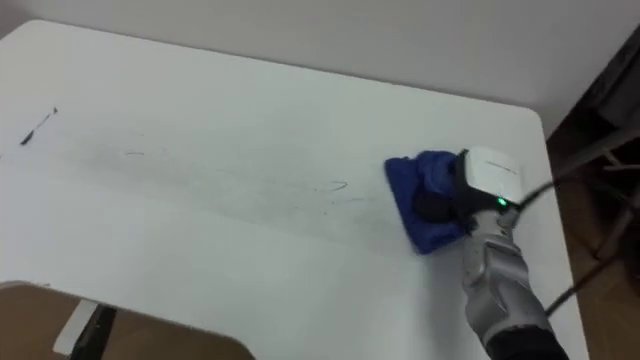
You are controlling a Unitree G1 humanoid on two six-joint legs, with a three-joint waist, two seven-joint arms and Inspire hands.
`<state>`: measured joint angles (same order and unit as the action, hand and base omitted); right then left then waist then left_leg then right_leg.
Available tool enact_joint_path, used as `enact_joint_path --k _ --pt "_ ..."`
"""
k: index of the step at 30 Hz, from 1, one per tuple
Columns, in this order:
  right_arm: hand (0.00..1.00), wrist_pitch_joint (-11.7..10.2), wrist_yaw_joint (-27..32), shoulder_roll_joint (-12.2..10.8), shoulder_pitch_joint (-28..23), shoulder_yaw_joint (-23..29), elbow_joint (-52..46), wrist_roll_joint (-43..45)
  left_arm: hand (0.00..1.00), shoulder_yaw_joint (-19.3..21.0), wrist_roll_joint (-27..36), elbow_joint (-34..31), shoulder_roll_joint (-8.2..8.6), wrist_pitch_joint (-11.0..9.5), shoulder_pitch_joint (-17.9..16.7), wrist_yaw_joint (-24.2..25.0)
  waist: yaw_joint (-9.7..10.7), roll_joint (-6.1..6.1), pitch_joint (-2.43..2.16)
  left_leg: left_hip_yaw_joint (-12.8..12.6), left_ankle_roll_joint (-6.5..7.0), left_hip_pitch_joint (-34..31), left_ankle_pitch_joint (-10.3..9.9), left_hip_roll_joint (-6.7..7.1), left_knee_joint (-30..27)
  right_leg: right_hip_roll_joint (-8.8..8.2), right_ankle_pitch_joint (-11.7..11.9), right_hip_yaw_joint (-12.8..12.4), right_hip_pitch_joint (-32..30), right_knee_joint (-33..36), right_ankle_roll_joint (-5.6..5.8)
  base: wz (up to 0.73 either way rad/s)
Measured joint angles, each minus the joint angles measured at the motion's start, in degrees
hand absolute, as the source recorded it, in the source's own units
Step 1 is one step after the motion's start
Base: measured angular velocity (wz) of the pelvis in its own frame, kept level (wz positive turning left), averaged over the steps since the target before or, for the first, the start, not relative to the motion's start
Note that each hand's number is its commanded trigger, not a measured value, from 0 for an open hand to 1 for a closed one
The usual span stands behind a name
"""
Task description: Wipe table
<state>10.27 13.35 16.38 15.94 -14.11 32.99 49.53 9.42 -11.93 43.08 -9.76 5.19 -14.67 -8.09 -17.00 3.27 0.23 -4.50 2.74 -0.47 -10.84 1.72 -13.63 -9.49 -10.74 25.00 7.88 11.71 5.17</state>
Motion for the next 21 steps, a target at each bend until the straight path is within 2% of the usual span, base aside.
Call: enact_joint_path --k 2,3,4,5,6,7,9,10,11,12,14,17,21 --pt "1.0 0.4 -2.15 -2.05 3.11 -4.07 -0.67 2.86 0.0 -1.58 -0.18 0.94 -0.13 1.34 -0.4 0.07 -1.09 0.35 0.0 0.57 -0.26 0.28 0.19 -0.15 -0.01 0.18 0.01 0.85 0.03 -0.02 -0.03 0.15" --pt "1.0 0.25 -2.36 -2.08 3.52 -4.79 -0.87 2.9 0.0 -1.85 -0.21 0.88 -0.08 1.67 -0.44 0.12 -1.27 0.54 0.05 0.71 -0.27 0.35 0.21 -0.15 -0.03 0.17 0.01 1.19 0.0 -0.02 -0.03 0.22" --pt "1.0 -0.24 -2.77 -2.17 3.75 -5.11 -1.24 2.91 0.0 -2.04 -0.27 0.8 -0.06 2.01 -0.9 0.25 -2.62 0.79 0.0 1.31 -0.25 0.3 0.26 -0.08 -0.03 0.1 0.01 2.16 0.24 -0.01 -0.03 0.3" --pt "1.0 -0.36 -2.81 -2.24 3.74 -5.01 -1.23 2.27 0.0 -1.95 -0.29 0.82 -0.14 2.22 -2.07 0.25 -3.14 0.92 0.1 1.95 -0.12 0.28 0.34 -0.05 -0.12 0.02 0.01 2.23 0.61 0.04 -0.03 0.37" --pt "1.0 -0.39 -2.81 -2.24 3.74 -4.83 -1.14 1.82 0.0 -1.78 -0.29 0.81 -0.17 2.31 -2.75 0.24 -3.17 1.14 0.12 2.18 -0.04 0.34 0.39 0.04 -0.24 -0.06 0.01 2.21 0.86 0.04 -0.02 0.43" --pt "1.0 -0.47 -2.77 -2.16 3.37 -4.24 -1.09 1.26 0.0 -1.47 -0.3 0.81 -0.23 2.48 -4.25 0.24 -3.13 1.04 0.44 2.51 0.07 0.52 0.4 0.21 -0.34 -0.23 0.04 2.13 1.27 0.14 0.03 0.36" --pt "1.0 -1.81 -2.15 -1.79 1.77 -2.43 0.14 0.86 0.0 -0.63 -0.3 0.86 -0.22 2.5 -6.04 0.25 -2.76 1.11 0.68 3.38 0.27 0.57 0.27 0.66 -0.46 -0.43 0.11 2.48 1.87 0.07 0.14 0.35" --pt "1.0 -3.0 -0.81 -1.56 -0.55 -0.13 1.24 0.2 0.0 -0.21 -0.48 0.85 -0.2 2.49 -6.72 0.29 -2.09 1.23 0.62 4.29 0.54 0.56 0.11 1.04 -0.74 -0.6 0.13 2.76 2.39 0.05 0.17 0.45" --pt "1.0 -5.03 1.38 -1.56 -4.1 2.55 0.55 -0.09 0.0 0.2 -0.91 0.64 -0.21 2.35 -7.56 0.36 -0.5 1.13 0.68 5.23 0.85 0.55 -0.09 1.34 -1.18 -0.61 0.32 2.67 3.09 -0.06 0.46 0.47" --pt "1.0 -5.95 2.32 -1.55 -5.5 3.55 0.32 -0.2 0.0 0.54 -1.29 0.49 -0.22 2.27 -8.02 0.4 0.45 1.18 0.63 5.53 0.96 0.59 -0.16 1.49 -1.24 -0.66 0.35 2.51 3.3 0.03 0.51 0.34" --pt "1.0 -10.04 6.13 -1.54 -10.39 8.75 0.18 -1.71 0.0 2.42 -2.6 0.87 -0.25 1.61 -8.62 0.54 3.58 1.11 0.62 5.73 1.38 1.12 -0.42 2.05 -1.15 -1.04 0.37 2.04 3.98 -0.09 0.55 0.1" --pt "1.0 -11.22 9.53 -0.88 -14.56 13.62 0.29 -4.13 0.0 5.79 -3.34 0.65 -0.35 0.34 -7.38 0.76 5.52 0.91 0.29 5.16 1.69 1.41 -0.63 2.18 -0.88 -1.33 0.79 2.0 4.3 -0.03 1.26 -0.13" --pt "1.0 -11.44 10.31 -0.24 -14.52 13.99 1.86 -4.9 0.0 5.6 -3.29 -0.92 -0.18 -0.58 -4.82 0.12 6.52 0.48 0.01 4.82 1.83 2.1 -0.7 2.19 -0.81 -1.44 0.94 1.81 4.35 -0.1 1.39 -0.18"
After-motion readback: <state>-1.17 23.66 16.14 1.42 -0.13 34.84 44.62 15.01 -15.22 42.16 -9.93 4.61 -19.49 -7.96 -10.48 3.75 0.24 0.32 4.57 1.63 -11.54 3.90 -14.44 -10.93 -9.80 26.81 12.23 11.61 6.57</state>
